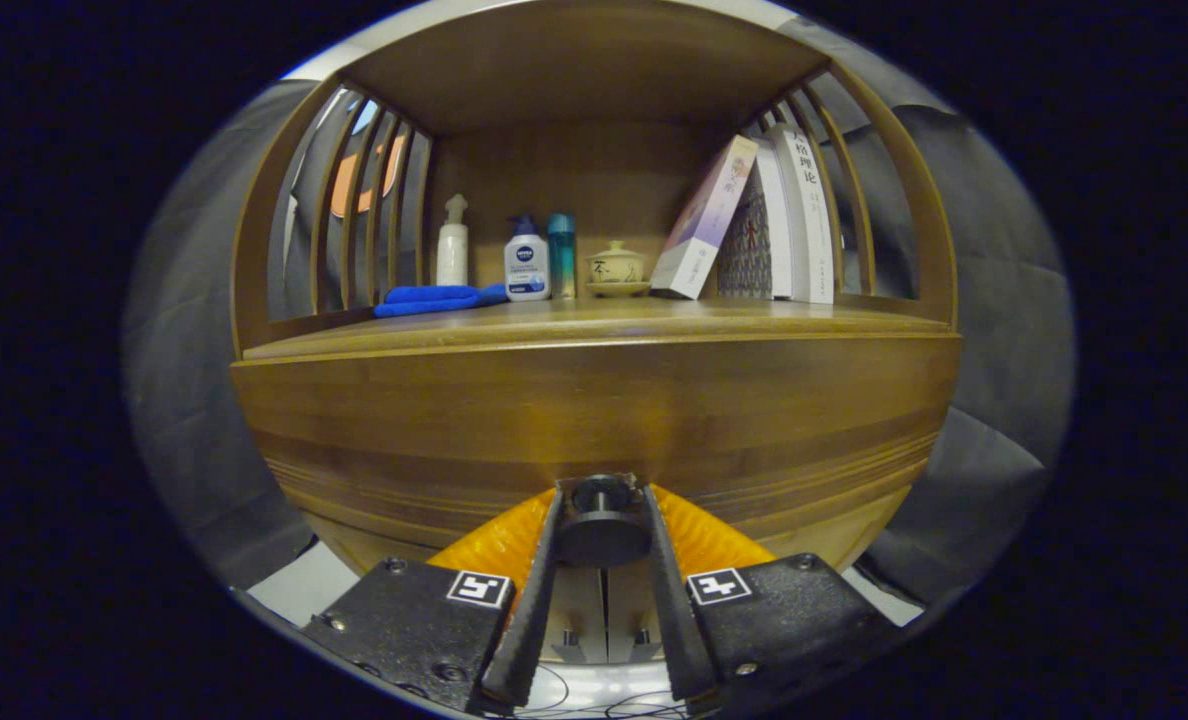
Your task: Pull open the drawer, take out the items inside it, and place them on the countertop above the cabinet.
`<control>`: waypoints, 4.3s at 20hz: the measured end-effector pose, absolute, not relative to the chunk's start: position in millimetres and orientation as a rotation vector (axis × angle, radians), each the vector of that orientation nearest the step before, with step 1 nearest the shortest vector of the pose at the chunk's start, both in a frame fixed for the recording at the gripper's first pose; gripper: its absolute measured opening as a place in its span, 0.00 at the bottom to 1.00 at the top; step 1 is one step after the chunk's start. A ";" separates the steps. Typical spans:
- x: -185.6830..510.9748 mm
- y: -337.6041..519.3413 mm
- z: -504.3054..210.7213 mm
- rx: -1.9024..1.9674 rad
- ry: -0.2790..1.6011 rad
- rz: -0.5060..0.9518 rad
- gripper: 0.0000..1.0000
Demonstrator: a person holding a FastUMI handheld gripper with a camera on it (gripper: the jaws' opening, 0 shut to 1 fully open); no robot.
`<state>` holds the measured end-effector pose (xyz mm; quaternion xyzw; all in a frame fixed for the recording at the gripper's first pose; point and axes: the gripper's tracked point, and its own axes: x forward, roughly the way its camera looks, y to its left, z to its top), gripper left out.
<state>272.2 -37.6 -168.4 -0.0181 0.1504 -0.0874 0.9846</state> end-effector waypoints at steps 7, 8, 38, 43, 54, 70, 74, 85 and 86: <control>263.0 -36.4 -171.9 -0.052 0.303 -0.189 0.38; 257.4 -36.3 -171.6 -0.052 0.305 -0.192 0.37; 51.2 -17.5 -182.4 -0.024 0.345 -0.087 0.36; 45.7 -18.1 -184.3 -0.041 0.419 -0.078 0.40; 51.3 22.2 -58.9 -0.081 0.406 0.110 0.95; 176.4 -13.1 -132.1 -0.001 1.031 0.038 0.92; 173.5 -19.1 -152.8 -0.029 1.175 -0.027 0.93; 169.3 -23.6 -176.8 -0.156 1.433 -0.091 0.77; 171.7 -23.9 -177.4 -0.166 1.428 -0.096 0.75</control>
